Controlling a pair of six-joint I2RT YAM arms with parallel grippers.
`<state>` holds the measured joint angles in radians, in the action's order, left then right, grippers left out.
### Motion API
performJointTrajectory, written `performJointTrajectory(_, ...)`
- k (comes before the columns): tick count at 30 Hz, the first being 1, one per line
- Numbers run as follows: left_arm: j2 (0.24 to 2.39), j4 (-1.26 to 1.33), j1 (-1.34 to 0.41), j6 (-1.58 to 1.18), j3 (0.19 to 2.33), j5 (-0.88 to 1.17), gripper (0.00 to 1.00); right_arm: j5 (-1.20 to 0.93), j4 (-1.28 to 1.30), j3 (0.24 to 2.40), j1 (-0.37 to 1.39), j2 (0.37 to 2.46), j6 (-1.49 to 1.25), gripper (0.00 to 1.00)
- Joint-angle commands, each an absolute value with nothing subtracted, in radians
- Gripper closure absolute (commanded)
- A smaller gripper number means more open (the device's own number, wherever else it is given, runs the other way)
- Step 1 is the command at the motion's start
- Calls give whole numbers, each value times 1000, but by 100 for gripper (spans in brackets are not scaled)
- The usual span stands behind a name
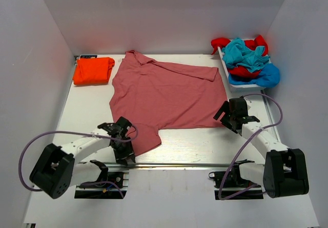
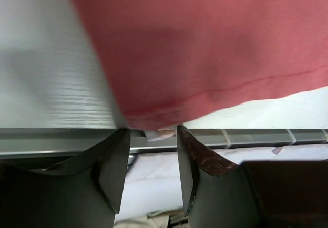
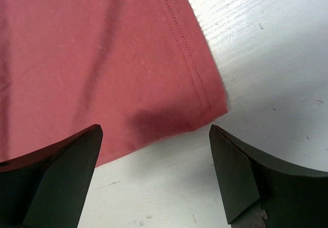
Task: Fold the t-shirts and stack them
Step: Grap the side of the flattened tshirt closest away from the robot with both arms
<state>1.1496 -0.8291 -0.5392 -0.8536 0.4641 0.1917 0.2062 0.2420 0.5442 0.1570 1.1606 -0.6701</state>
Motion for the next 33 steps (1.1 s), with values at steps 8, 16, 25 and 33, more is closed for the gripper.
performJointTrajectory(8,1181,-908,-565,-818,684,0,34,170,210,564,138,1196,-631,10)
performJointTrajectory(16,1258,-894,-565,-808,663,28,31,140,212,574,129,1226,-612,10)
performJointTrajectory(25,1255,-916,-565,-834,594,-55,41,155,212,565,114,1220,-624,10)
performJointTrajectory(33,1322,-743,-574,-792,555,14,91,199,247,569,100,1201,-612,10)
